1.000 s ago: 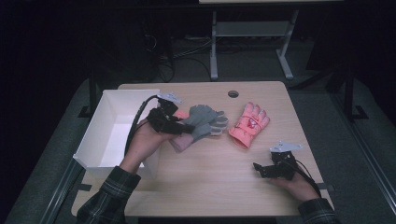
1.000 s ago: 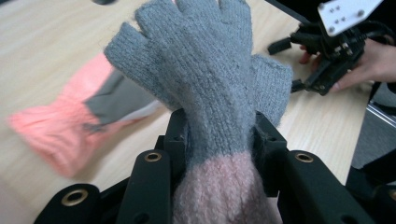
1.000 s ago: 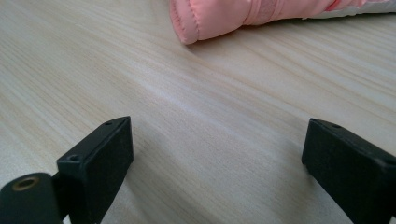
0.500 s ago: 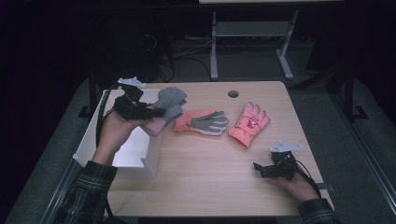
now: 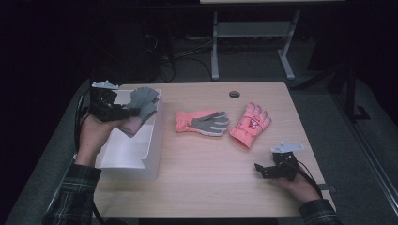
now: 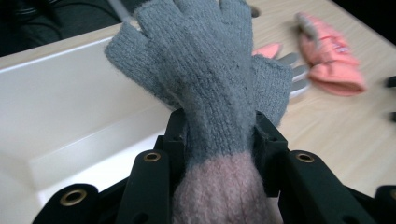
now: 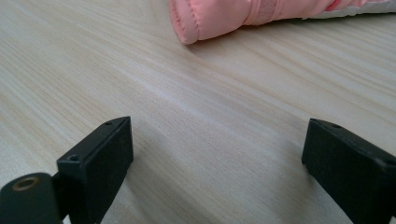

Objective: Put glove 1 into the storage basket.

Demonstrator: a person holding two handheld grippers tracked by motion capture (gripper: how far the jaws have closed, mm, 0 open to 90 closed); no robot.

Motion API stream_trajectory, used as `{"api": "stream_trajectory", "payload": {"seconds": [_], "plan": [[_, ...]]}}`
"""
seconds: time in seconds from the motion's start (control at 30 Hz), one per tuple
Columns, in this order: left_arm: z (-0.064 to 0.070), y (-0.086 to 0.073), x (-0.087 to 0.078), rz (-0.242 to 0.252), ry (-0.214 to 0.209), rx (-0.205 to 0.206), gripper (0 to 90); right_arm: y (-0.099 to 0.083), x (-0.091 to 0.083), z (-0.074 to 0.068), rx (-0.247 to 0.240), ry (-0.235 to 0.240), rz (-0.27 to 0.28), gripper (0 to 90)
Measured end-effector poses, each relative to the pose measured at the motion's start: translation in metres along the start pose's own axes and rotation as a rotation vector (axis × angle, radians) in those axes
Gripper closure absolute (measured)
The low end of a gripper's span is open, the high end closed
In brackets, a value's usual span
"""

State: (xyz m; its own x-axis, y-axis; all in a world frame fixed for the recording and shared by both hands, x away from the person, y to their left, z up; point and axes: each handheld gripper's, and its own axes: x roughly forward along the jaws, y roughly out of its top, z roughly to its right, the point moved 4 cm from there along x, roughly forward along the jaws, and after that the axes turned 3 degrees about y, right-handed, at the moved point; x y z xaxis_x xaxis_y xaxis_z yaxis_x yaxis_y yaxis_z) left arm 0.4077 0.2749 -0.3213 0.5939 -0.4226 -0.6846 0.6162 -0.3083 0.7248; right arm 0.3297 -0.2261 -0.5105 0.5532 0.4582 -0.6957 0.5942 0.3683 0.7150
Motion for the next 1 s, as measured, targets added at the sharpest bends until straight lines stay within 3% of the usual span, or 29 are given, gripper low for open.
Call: {"api": "stream_trajectory", "payload": {"seconds": [0.3,0.6,0.73,0.8,1.0], "plan": [[-0.030,-0.028,0.028,-0.067,0.064,-0.023,63.8,0.000,0.000,0.000,0.000,0.000,-0.001,8.3],[-0.051,-0.057,0.062,-0.145,0.109,-0.034,63.3,0.000,0.000,0.000,0.000,0.000,0.000,8.3],[-0.057,-0.068,0.071,-0.189,0.140,-0.032,63.1,0.000,0.000,0.000,0.000,0.000,0.000,8.4],[-0.060,-0.074,0.074,-0.202,0.137,-0.057,62.8,0.000,0.000,0.000,-0.001,0.000,0.000,8.4],[-0.062,-0.091,0.081,-0.260,0.147,-0.070,60.8,0.000,0.000,0.000,-0.003,-0.002,0.003,8.4]]}}
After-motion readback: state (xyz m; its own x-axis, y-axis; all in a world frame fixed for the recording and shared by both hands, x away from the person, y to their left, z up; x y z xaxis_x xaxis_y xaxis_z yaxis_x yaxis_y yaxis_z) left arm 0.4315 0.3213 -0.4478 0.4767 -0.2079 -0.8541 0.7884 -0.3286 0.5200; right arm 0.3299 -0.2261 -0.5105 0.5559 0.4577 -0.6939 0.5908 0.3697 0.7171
